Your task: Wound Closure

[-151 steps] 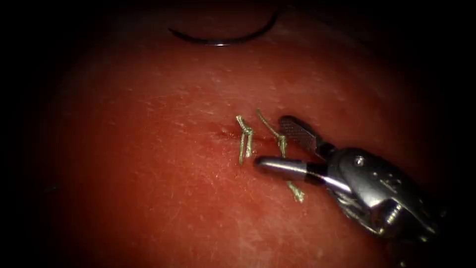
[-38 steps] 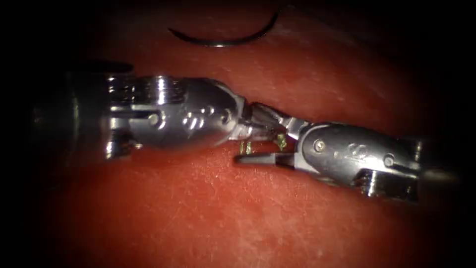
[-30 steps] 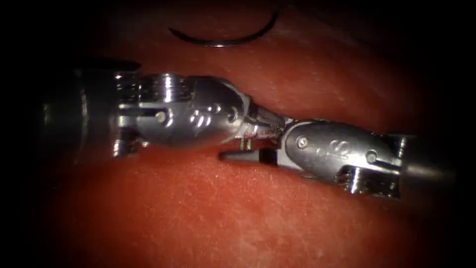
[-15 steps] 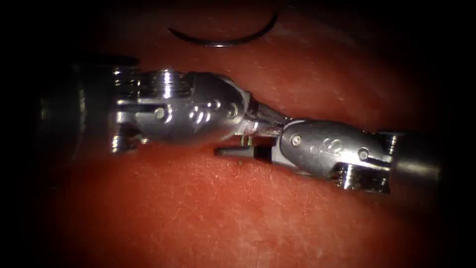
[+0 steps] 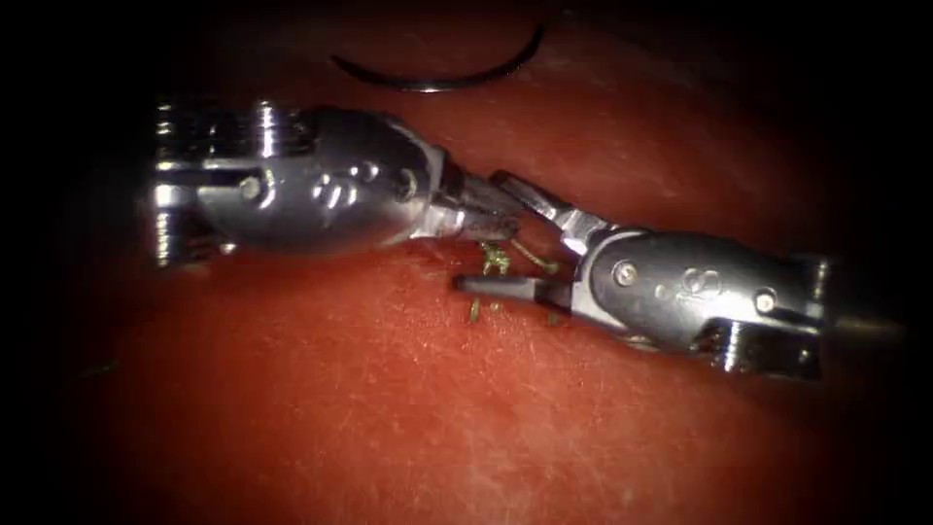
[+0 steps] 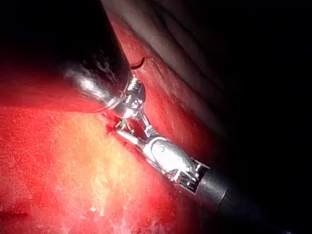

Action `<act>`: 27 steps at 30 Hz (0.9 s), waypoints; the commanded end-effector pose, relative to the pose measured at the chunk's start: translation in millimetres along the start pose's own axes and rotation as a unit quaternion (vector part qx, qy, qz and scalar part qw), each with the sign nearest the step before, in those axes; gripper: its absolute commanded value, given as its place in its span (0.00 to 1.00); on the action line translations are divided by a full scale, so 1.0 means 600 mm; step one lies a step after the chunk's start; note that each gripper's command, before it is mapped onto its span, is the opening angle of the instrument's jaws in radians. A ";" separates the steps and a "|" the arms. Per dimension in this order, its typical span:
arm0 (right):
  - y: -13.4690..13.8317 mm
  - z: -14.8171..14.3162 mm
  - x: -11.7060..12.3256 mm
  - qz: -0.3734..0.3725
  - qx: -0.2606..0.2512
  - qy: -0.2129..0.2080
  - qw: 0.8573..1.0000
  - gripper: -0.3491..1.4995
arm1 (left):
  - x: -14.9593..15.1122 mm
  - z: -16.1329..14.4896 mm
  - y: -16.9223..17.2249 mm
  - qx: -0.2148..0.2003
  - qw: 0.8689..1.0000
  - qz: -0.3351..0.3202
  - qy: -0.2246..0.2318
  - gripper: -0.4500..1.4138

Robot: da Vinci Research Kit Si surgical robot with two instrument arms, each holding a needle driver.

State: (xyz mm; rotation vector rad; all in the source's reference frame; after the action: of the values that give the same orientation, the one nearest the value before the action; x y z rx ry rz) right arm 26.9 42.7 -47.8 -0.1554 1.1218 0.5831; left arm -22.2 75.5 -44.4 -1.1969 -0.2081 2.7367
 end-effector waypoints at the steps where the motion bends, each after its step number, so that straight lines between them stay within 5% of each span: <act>1: -0.0007 -0.0001 -0.0010 0.007 0.005 0.003 1.000 0.98 | -0.0005 0.0001 -0.0007 0.003 1.000 -0.001 0.002 0.05; 5: -0.0008 -0.0030 -0.0005 0.025 0.021 0.005 0.999 0.98 | -0.0035 -0.0072 -0.0022 0.016 1.000 -0.002 0.002 0.05; 12: 0.0023 -0.0083 0.0014 0.034 0.005 0.018 0.999 0.98 | -0.0183 -0.0172 -0.0047 0.041 0.999 -0.026 -0.017 0.05; 19: 0.0038 -0.0096 0.0006 0.037 -0.023 0.011 0.999 0.98 | -0.0291 -0.0155 -0.0057 0.048 0.996 -0.076 -0.018 0.05; 20: 0.0038 -0.0096 0.0005 0.037 -0.024 0.010 0.999 0.98 | -0.0302 -0.0143 -0.0053 0.037 0.994 -0.101 -0.016 0.17; 22: 0.0038 -0.0095 0.0004 0.037 -0.025 0.010 0.999 0.98 | -0.0327 -0.0103 -0.0045 0.014 0.982 -0.188 -0.006 0.60; 27: 0.0037 -0.0094 0.0003 0.037 -0.025 0.011 0.999 0.98 | -0.0366 -0.0064 -0.0025 -0.007 0.974 -0.225 -0.004 0.65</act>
State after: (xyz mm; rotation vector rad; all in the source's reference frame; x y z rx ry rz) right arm 20.6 42.5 -50.7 -0.1659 1.1343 0.6782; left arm -3.8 72.9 -31.5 -0.9928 -0.4521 2.3460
